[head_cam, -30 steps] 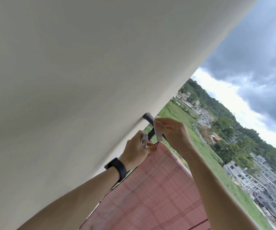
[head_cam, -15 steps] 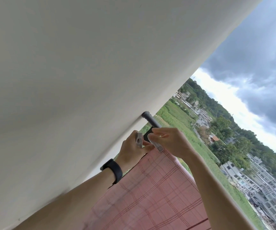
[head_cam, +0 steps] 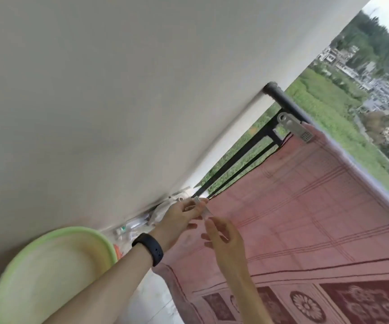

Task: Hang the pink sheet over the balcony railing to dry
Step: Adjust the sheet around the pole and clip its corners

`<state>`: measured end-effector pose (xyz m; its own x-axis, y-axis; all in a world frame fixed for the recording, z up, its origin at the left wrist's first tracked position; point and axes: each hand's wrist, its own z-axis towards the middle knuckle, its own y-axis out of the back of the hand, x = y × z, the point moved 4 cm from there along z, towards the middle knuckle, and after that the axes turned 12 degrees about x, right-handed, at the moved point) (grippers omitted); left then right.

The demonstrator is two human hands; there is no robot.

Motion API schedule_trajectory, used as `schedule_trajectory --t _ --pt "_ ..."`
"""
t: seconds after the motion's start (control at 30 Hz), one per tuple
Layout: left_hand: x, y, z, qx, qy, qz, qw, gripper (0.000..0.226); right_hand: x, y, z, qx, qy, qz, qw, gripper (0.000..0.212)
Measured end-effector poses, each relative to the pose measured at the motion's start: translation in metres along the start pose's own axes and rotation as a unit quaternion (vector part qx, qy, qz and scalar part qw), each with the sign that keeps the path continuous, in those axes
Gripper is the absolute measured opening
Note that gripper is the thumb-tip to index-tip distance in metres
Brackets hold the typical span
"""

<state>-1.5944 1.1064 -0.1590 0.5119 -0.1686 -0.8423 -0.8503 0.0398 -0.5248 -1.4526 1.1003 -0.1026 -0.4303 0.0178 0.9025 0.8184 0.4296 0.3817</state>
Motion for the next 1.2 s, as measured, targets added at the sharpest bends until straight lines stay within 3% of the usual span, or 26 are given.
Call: schedule_trajectory --t 0.17,0.37,0.57,0.73,0.8,0.87,0.97,1.1,1.2 --pt "0.064 0.025 -0.019 -0.061 0.065 0.036 0.995 0.030 -0.082 -0.015 0.007 0.000 -0.080 0.126 0.989 0.029" --pt "0.088 0.045 -0.024 -0.103 0.096 0.065 0.988 0.018 -0.122 -0.027 0.016 0.034 -0.093 0.121 0.988 0.010" --pt "0.104 0.044 -0.002 -0.091 0.128 0.101 0.982 0.012 -0.144 -0.021 0.037 0.040 -0.126 0.112 0.985 0.015" --pt "0.119 0.056 0.022 -0.040 0.162 0.083 0.982 0.023 -0.144 -0.026 0.053 -0.009 -0.136 0.039 0.990 0.017" --pt "0.123 0.058 0.035 -0.025 0.162 0.072 0.984 0.032 -0.142 -0.027 0.057 0.016 -0.153 -0.002 0.988 0.018" --pt "0.124 0.069 0.047 -0.055 0.153 0.021 0.986 0.032 -0.139 -0.023 0.061 0.038 -0.160 -0.068 0.984 0.013" --pt "0.122 0.085 0.073 -0.094 0.154 -0.033 0.983 0.019 -0.123 0.006 0.068 -0.022 -0.134 -0.156 0.978 0.011" --pt "0.116 0.078 0.114 -0.026 0.155 0.033 0.987 0.021 -0.103 0.036 0.077 -0.069 -0.128 -0.201 0.969 0.035" --pt "0.113 0.058 0.145 0.029 0.150 0.088 0.984 0.023 -0.101 0.045 0.080 -0.081 -0.147 -0.265 0.950 0.035"
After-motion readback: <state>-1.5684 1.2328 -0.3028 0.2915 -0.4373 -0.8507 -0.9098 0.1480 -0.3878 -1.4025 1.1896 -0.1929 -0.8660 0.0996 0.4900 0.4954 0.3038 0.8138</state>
